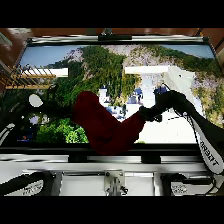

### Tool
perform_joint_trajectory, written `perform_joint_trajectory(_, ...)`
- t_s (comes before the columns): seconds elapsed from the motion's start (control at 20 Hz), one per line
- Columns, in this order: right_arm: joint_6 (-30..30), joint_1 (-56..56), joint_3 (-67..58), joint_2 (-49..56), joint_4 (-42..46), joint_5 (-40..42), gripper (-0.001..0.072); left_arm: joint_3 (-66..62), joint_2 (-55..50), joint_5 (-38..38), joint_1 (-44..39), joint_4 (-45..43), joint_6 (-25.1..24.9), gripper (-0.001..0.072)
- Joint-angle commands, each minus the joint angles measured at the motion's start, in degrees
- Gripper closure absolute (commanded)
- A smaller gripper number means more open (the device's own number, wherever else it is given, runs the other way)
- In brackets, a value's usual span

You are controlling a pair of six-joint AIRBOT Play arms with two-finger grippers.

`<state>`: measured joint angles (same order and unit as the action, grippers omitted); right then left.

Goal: Fold the shirts.

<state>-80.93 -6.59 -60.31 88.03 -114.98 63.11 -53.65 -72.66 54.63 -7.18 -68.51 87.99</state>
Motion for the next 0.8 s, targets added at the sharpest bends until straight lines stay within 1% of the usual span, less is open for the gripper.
perform_joint_trajectory(0.0,-3.1,0.0,-2.8,-1.7,-0.5,-0.7,0.063,-4.8,3.8,0.0,0.1,-0.5,-2.4,0.0679)
perform_joint_trajectory(0.15,-9.3,0.0,-12.7,-9.6,3.7,-0.8,0.063,-15.1,8.5,2.9,0.0,-5.2,-7.0,0.068)
perform_joint_trajectory(0.25,-14.1,0.0,-22.5,-17.1,6.4,-3.5,0.063,-25.2,12.5,4.9,0.0,-7.8,-7.8,0.0679)
perform_joint_trajectory(0.35,-15.9,0.0,-31.8,-24.2,7.5,-8.1,0.063,-36.0,17.1,4.4,0.0,-7.1,-7.8,0.0679)
perform_joint_trajectory(0.45,-18.5,-0.1,-38.6,-30.3,4.3,-13.6,0.063,-46.1,21.3,4.2,0.0,-4.3,-7.8,0.0679)
perform_joint_trajectory(0.55,-18.8,-0.1,-42.6,-35.3,3.8,-14.8,0.063,-53.0,25.3,4.3,0.0,-3.0,-7.8,0.0679)
perform_joint_trajectory(0.65,-18.5,0.0,-43.6,-39.6,3.9,-13.2,0.063,-55.4,29.4,4.3,0.0,-3.8,-7.8,0.0679)
perform_joint_trajectory(0.75,-17.9,0.0,-43.6,-43.1,4.2,-9.4,0.063,-55.4,32.9,4.5,0.0,-6.5,-5.0,0.0679)
